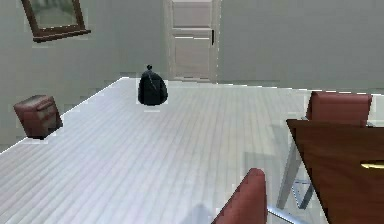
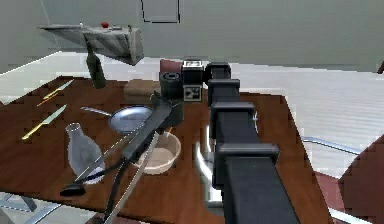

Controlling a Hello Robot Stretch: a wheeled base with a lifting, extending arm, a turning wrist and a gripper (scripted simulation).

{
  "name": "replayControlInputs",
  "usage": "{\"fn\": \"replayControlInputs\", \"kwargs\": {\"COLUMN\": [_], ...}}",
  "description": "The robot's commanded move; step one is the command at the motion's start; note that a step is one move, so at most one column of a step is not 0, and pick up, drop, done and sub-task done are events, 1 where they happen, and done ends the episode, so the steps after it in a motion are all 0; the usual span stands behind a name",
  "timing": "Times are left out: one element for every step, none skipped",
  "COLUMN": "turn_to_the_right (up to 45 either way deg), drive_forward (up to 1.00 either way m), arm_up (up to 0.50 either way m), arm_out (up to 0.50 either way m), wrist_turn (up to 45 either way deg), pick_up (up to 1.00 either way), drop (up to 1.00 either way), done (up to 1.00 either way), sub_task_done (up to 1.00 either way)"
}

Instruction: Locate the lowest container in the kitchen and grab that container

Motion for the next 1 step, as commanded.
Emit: {"fn": "replayControlInputs", "kwargs": {"turn_to_the_right": [0.0], "drive_forward": [0.0], "arm_up": [0.0], "arm_out": [0.0], "wrist_turn": [45.0], "pick_up": [0.0], "drop": [0.0], "done": [0.0], "sub_task_done": [0.0]}}
